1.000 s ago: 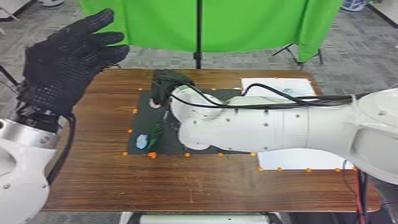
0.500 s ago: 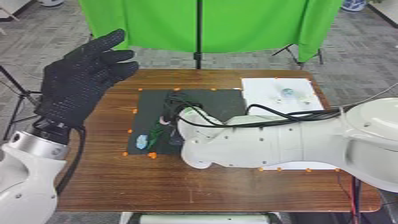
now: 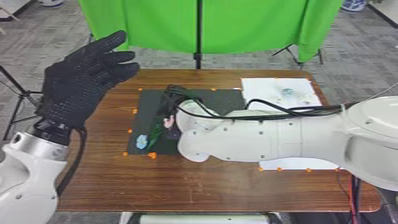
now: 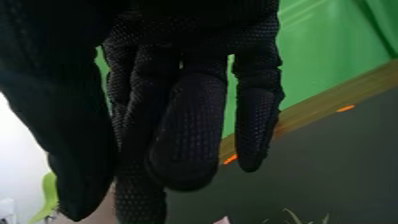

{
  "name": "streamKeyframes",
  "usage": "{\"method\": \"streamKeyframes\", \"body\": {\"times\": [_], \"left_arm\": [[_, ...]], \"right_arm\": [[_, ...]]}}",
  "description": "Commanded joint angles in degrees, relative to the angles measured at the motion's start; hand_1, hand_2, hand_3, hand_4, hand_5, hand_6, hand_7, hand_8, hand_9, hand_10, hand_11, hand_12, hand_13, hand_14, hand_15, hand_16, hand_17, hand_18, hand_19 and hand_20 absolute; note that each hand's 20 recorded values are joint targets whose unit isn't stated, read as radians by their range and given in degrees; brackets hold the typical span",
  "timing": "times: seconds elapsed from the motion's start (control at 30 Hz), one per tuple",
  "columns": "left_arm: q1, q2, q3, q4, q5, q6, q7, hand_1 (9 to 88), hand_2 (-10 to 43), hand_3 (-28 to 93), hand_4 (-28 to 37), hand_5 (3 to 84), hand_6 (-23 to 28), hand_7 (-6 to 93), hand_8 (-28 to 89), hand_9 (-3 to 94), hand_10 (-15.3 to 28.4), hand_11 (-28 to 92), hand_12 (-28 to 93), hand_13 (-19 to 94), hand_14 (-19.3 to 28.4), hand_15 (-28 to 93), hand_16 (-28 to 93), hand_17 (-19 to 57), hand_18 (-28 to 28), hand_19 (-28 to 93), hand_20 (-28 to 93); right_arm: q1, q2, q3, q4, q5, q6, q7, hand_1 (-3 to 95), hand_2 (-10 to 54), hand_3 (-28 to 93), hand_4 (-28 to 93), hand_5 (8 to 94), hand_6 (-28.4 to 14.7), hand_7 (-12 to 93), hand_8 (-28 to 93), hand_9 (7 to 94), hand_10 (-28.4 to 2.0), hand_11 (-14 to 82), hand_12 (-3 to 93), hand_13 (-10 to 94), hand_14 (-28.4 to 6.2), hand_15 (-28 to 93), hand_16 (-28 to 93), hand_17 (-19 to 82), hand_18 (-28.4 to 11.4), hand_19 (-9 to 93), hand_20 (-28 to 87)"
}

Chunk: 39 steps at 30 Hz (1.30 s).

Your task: Arrange flowers

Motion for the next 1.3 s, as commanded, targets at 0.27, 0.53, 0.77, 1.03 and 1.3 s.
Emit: {"method": "streamKeyframes", "body": {"times": [0.27, 0.53, 0.77, 1.03, 1.3], "left_arm": [[11.7, -3.46, -7.63, -2.57, -0.39, 2.32, 0.55, 22.7, 7.9, 77, -26.9, 36.2, 10.4, 14.5, -10, 30.8, 21.1, 30, 10, 23, 28.0, 54, -11, -7.8, 25.8, 62, 15], [10.2, -4.05, -6.28, -2.65, -0.35, 2.99, -0.31, 22.7, 8.0, 77, -26.8, 36.3, 10.4, 14.5, -10, 30.9, 21.1, 30, 10, 23, 28.0, 54, -11, -7.8, 25.8, 62, 15], [10.1, -4.03, -5.75, -2.55, -0.36, 3.09, 0.0, 22.8, 8.0, 77, -26.9, 36.3, 10.4, 14.5, -10, 30.8, 21.0, 30, 10, 23, 28.0, 54, -11, -7.8, 25.8, 62, 15], [10.1, -4.21, -5.28, -2.31, -0.35, 3.02, -0.19, 22.8, 8.0, 77, -26.8, 36.3, 10.4, 14.5, -10, 30.8, 21.1, 30, 10, 23, 28.1, 54, -11, -7.8, 25.8, 61, 15], [8.6, -4.58, -4.68, -1.84, 0.04, 2.02, -1.76, 22.8, 8.1, 77, -26.7, 36.4, 10.4, 14.4, -10, 30.8, 21.1, 30, 10, 23, 28.1, 54, -11, -7.9, 25.8, 61, 15]], "right_arm": [[-1.3, 5.3, 1.9, -7.7, -10.7, -5.6, -1.3, 28.3, 5.8, 77, -28, 72.8, 0.1, 15, -13, 89.8, -11.1, 29.9, 17.3, 76, -8.5, 74, 16, 26, -19.0, 89, 18], [-4.6, 7.4, 5.5, -9.5, -14.3, -18.8, -1.6, 25.0, 9.9, 78, -25, 82.4, -0.7, 14, -12, 93.6, -12.7, 37.2, 19.2, 79, -11.6, 79, 18, 28, -21.6, 90, 21], [-5.9, 8.0, 5.6, -8.7, -17.2, -24.7, 0.4, 23.7, 10.9, 77, -25, 88.2, -0.4, 13, -12, 93.7, -13.0, 44.2, 17.4, 80, -12.1, 81, 20, 28, -22.4, 89, 22], [-6.3, 8.5, 4.7, -7.9, -17.7, -24.6, 1.4, 22.5, 11.7, 76, -25, 83.8, 0.2, 11, -13, 93.7, -12.8, 43.9, 17.6, 79, -12.3, 81, 21, 28, -22.8, 89, 23], [-5.6, 8.2, 4.1, -8.1, -18.1, -21.4, 2.4, 22.4, 11.7, 76, -25, 81.4, 0.1, 11, -12, 93.7, -12.8, 43.8, 17.8, 79, -12.2, 81, 21, 28, -22.8, 89, 23]]}}
